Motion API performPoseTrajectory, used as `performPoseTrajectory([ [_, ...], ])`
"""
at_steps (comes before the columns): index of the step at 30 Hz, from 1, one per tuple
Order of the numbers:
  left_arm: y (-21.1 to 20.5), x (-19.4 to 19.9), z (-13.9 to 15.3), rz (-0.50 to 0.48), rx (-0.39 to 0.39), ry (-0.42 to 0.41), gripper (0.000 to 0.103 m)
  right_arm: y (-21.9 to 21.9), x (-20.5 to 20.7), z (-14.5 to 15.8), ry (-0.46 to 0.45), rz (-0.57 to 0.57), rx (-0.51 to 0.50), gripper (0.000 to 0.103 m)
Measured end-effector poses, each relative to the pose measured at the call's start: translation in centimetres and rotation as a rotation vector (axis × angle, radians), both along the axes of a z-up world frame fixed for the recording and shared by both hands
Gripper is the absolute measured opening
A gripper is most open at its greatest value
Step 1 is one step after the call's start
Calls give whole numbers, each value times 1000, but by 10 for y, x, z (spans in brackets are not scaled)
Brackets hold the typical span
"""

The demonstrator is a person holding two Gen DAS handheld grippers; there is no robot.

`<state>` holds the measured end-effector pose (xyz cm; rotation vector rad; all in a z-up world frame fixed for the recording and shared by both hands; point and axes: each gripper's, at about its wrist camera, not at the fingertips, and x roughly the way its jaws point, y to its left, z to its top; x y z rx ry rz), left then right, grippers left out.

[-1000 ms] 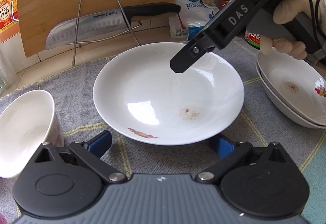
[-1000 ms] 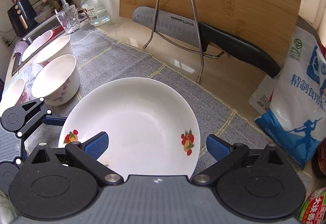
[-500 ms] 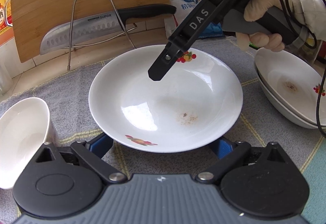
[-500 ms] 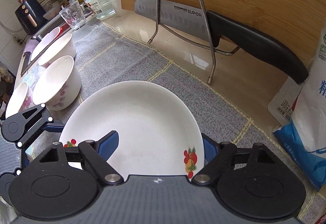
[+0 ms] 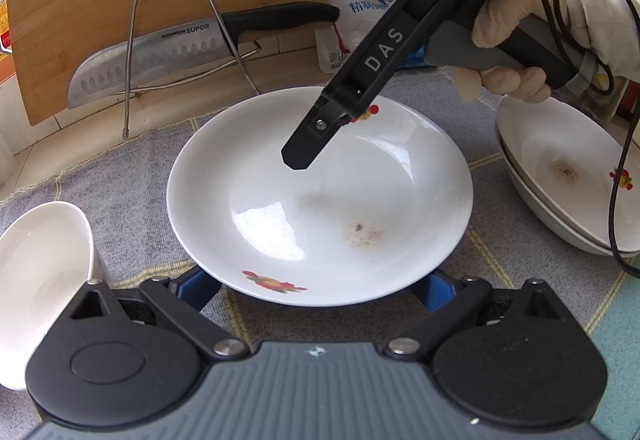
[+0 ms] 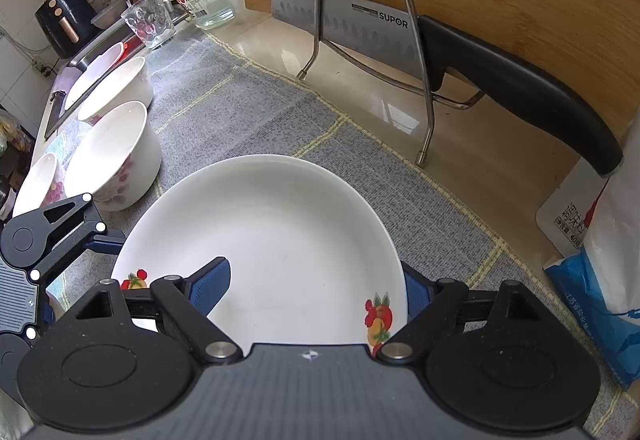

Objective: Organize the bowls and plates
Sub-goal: 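Close the right tool on the plate rim and lift it, then carry the flower plate with the right tool toward the plate stack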

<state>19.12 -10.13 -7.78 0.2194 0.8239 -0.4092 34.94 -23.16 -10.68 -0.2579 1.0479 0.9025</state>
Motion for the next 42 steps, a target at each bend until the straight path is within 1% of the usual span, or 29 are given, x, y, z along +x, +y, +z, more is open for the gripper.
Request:
performPoseTrajectory([
  [11,2,-7,4,-17,8,17,99,1,-8,1,16,-3,5,91],
  [24,2,-28,24,-51,13,-2,99,-6,-35,24,-15,-12,30,91],
  [33,-9,-42,39,-111,24,-18,99,-25,-57,40,-38,-50,51,91],
  [42,-30,-52,49,-199,20,-37,99,-60,-83,52,-68,-127,59,91],
])
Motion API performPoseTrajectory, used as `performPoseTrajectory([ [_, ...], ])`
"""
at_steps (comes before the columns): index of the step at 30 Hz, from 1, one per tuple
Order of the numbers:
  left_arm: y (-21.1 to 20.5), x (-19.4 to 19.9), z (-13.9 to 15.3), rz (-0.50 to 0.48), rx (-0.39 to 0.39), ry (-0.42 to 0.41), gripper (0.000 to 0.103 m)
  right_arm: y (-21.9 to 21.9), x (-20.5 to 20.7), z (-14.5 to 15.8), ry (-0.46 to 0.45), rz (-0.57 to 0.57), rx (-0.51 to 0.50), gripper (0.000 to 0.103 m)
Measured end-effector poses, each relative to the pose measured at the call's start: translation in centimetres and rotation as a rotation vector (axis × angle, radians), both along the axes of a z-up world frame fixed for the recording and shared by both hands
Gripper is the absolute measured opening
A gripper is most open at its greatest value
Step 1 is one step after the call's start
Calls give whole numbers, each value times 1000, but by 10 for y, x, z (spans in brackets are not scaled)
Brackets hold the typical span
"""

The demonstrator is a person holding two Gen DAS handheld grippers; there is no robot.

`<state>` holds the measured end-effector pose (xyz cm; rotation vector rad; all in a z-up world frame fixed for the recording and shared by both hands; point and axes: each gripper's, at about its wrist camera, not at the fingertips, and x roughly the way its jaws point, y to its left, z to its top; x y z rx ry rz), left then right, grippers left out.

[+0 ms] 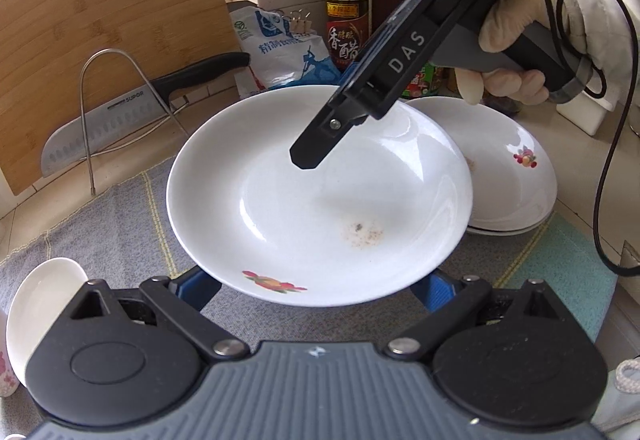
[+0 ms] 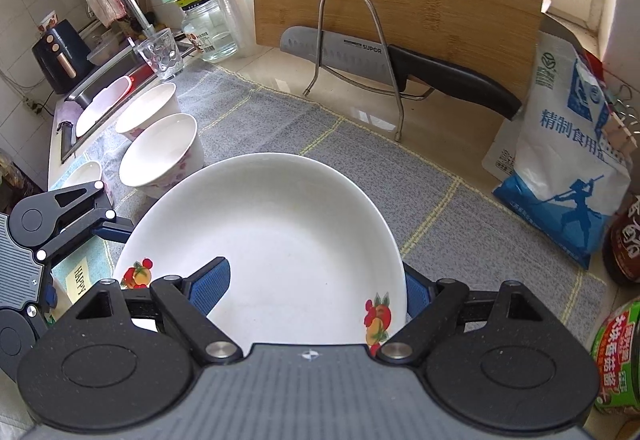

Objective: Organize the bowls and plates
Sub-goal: 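Carry the flower plate with the right tool toward the plate stack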

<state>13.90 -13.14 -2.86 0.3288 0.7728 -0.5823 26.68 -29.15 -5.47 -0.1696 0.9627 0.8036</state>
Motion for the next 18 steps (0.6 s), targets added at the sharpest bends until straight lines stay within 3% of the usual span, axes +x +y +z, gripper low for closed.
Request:
performPoseTrajectory([
  [18,-57,-4,2,-223,-13,6,99,-83,-49,9,-29,-217,-2,91],
])
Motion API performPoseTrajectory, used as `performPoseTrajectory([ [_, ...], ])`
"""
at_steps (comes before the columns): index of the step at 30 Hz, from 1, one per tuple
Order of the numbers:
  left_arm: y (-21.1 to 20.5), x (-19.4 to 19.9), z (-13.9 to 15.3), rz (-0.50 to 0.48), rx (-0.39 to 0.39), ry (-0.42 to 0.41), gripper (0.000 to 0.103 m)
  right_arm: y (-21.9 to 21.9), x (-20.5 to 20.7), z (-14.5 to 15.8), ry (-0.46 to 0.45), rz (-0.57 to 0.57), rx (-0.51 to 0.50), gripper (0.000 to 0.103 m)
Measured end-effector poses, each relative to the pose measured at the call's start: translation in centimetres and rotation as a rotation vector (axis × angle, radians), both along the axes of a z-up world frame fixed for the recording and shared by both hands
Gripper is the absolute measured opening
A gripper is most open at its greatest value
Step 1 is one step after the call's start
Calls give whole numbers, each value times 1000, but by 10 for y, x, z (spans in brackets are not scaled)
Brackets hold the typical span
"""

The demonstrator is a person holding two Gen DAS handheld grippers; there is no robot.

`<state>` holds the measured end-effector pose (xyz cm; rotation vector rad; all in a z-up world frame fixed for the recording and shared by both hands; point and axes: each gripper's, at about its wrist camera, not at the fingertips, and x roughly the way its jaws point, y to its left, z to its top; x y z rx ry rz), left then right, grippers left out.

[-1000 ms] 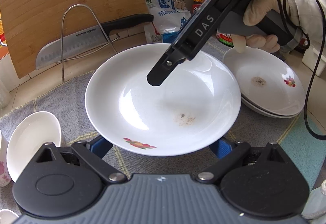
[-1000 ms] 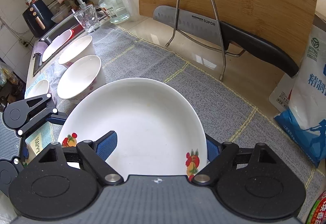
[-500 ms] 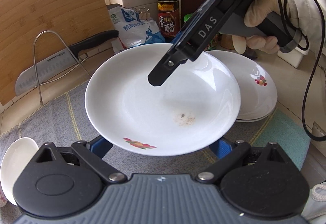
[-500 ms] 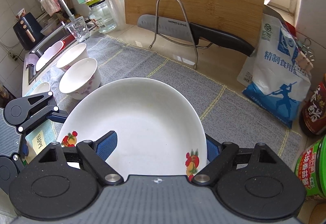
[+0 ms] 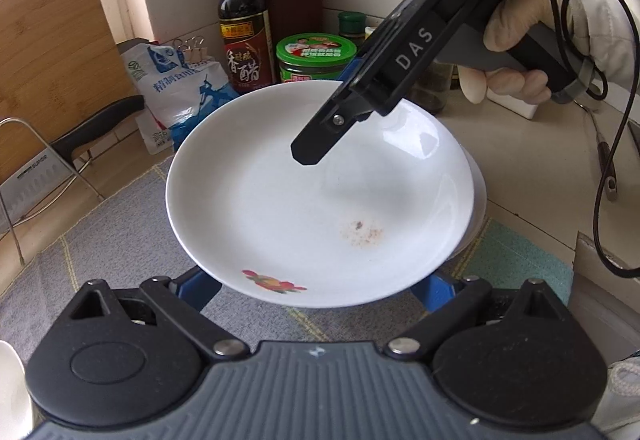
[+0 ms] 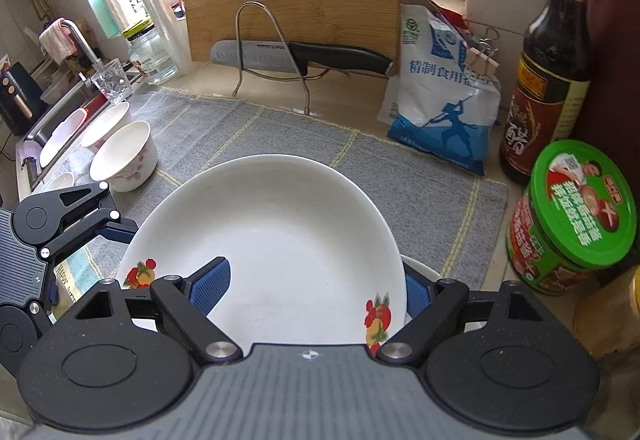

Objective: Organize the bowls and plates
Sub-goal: 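Carry the flower plate with the right tool toward the plate stack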

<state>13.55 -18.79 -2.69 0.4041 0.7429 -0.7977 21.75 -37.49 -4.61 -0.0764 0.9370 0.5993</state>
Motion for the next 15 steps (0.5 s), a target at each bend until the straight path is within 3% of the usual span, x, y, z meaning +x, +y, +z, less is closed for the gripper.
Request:
performPoseTrajectory([
  [15,-26,6,-10,-106,26,39,96,-39,-20,-17,33,-109,17,91],
])
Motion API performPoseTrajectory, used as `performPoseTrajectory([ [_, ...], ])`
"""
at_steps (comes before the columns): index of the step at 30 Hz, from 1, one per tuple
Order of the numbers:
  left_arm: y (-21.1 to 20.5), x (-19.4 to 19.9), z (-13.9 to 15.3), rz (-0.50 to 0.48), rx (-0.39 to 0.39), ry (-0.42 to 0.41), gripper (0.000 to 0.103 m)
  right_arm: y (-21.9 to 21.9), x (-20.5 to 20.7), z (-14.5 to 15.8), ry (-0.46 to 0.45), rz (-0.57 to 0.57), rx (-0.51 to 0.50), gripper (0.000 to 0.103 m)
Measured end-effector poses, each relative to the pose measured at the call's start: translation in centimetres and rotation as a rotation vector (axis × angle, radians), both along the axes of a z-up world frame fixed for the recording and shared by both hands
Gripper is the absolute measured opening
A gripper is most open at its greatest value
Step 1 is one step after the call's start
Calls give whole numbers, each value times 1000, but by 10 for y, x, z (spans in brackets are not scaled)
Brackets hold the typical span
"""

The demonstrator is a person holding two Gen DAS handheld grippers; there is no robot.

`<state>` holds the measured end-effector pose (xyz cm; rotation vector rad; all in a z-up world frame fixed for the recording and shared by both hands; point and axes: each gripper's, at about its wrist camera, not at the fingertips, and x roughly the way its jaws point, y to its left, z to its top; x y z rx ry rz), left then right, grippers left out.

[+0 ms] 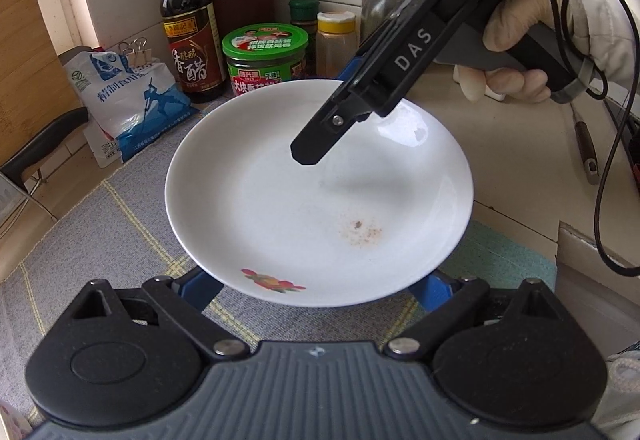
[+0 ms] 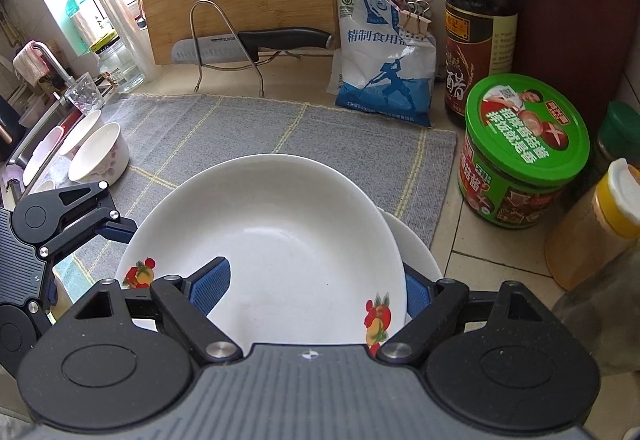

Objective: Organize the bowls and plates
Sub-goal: 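Carry the flower plate with the right tool toward the plate stack, then lower the flower plate onto the plate stack with the right tool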

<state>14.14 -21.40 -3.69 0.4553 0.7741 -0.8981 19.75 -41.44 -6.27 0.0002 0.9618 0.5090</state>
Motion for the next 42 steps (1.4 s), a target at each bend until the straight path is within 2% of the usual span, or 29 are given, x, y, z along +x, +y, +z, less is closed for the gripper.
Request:
performPoseTrajectory([
  [18,-4,4,-7,-42,18,52,95,-10,-10,-20,42,-57,0,91],
  [28,-6,6,-8,-44,25,40,95,-11,-8,-23,49,-70,-14,91],
  [42,-7,6,-9,-58,36,12,95,-16,-14,-17,59,-96,6,97],
])
